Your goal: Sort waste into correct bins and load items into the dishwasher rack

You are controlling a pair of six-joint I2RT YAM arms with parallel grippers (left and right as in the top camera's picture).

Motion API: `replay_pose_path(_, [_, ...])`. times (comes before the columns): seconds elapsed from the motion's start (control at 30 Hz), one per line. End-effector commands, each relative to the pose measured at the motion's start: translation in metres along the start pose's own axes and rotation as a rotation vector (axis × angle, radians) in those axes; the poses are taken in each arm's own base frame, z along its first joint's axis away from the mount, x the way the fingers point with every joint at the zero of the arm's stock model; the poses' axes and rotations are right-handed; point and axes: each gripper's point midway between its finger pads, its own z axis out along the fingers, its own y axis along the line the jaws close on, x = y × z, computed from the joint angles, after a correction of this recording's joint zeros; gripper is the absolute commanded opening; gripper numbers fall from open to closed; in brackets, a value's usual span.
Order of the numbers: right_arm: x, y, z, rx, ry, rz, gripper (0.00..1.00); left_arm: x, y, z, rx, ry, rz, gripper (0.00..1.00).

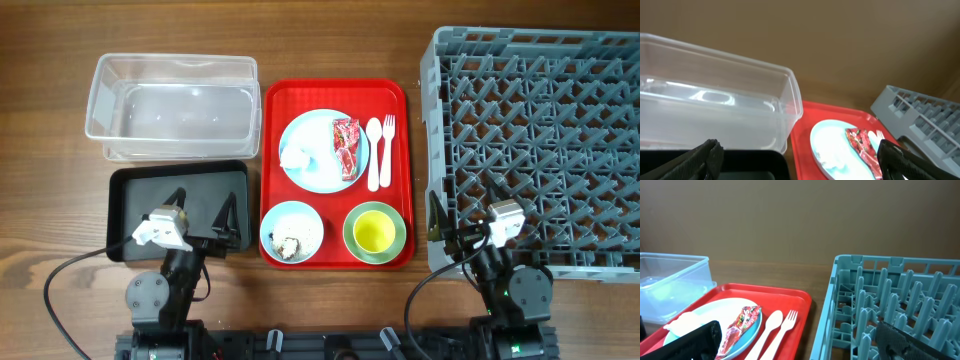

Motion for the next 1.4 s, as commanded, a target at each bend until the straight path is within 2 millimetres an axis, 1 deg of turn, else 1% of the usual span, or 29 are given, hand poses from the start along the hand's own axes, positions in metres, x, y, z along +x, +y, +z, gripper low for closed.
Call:
replay_pose_path(0.0, [-0.003,0.004,-0.001,-0.023,-0.012,0.138,1.0,-0.004,-0.006,0.0,0.037,-0.023,0.006,1.0])
replay_pose_path(0.07, [-0.003,0.003,-0.001,-0.023,-0.01,0.325,1.0,0.0,-0.011,-0.001,0.071,-0.001,0.004,1.0])
replay_pose_path(0.13, [-0.002,0.003,0.0,-0.023,-0.005,0.521,1.0,0.008,-0.011,-0.001,0.074,0.03,-0.004,1.0])
replay_pose_path(0.17, [-0.001,0.004,0.0,-0.028,0.002,0.612,1.0,0.008,-0.013,0.0,0.083,0.033,-0.019,1.0])
replay_pose_path(0.2, [-0.001,0.009,0.0,-0.054,0.015,0.654,1.0,0.006,-0.016,0.0,0.099,0.031,-0.054,1.0])
replay_pose_path(0.3, [-0.004,0.026,-0.001,-0.151,0.034,0.612,1.0,-0.007,-0.027,-0.002,0.159,-0.011,-0.113,1.0])
replay_pose_path(0.37, [-0.016,0.038,-0.005,-0.225,0.026,0.514,1.0,-0.026,-0.034,-0.005,0.18,-0.062,-0.119,1.0])
replay_pose_path(0.4, [-0.028,0.044,-0.008,-0.258,0.004,0.447,1.0,-0.041,-0.04,-0.008,0.193,-0.093,-0.108,1.0])
replay_pose_path(0.47, [-0.05,0.048,-0.014,-0.28,-0.04,0.352,1.0,-0.067,-0.05,-0.016,0.211,-0.141,-0.086,1.0])
replay_pose_path(0.53, [-0.081,0.051,-0.023,-0.283,-0.097,0.239,1.0,-0.091,-0.06,-0.023,0.223,-0.172,-0.071,1.0])
replay_pose_path(0.57, [-0.113,0.054,-0.034,-0.282,-0.145,0.122,1.0,-0.114,-0.069,-0.029,0.227,-0.18,-0.069,1.0])
replay_pose_path(0.63, [-0.145,0.058,-0.044,-0.278,-0.169,0.039,1.0,-0.133,-0.076,-0.031,0.223,-0.165,-0.074,1.0])
replay_pose_path(0.67, [-0.159,0.059,-0.049,-0.275,-0.17,0.013,1.0,-0.146,-0.082,-0.032,0.222,-0.146,-0.074,1.0])
replay_pose_path(0.77, [-0.193,0.064,-0.056,-0.279,-0.133,-0.033,1.0,-0.173,-0.098,-0.03,0.239,-0.069,-0.029,1.0])
replay_pose_path(0.83, [-0.213,0.065,-0.054,-0.277,-0.062,-0.03,1.0,-0.191,-0.103,-0.021,0.215,0.02,-0.052,1.0])
replay_pose_path(0.9, [-0.224,0.065,-0.047,-0.273,0.03,0.002,1.0,-0.201,-0.105,-0.012,0.191,0.1,-0.06,1.0])
replay_pose_path(0.93, [-0.226,0.064,-0.044,-0.271,0.069,0.012,1.0,-0.205,-0.105,-0.007,0.175,0.145,-0.075,1.0])
replay_pose_path(1.0, [-0.229,0.064,-0.038,-0.265,0.168,0.041,1.0,-0.212,-0.105,0.001,0.146,0.228,-0.107,1.0])
replay_pose_path(1.07, [-0.231,0.063,-0.031,-0.26,0.248,0.065,1.0,-0.214,-0.103,0.009,0.117,0.296,-0.133,1.0])
replay_pose_path(1.13, [-0.227,0.061,-0.024,-0.255,0.31,0.083,1.0,-0.21,-0.099,0.018,0.097,0.352,-0.155,1.0])
replay_pose_path(1.23, [-0.214,0.059,-0.011,-0.245,0.382,0.134,1.0,-0.193,-0.092,0.029,0.073,0.428,-0.202,1.0])
replay_pose_path(1.3, [-0.206,0.063,-0.008,-0.272,0.421,0.162,1.0,-0.177,-0.095,0.028,0.082,0.507,-0.275,1.0])
replay_pose_path(1.37, [-0.202,0.067,-0.006,-0.297,0.445,0.177,1.0,-0.165,-0.101,0.029,0.121,0.573,-0.305,1.0])
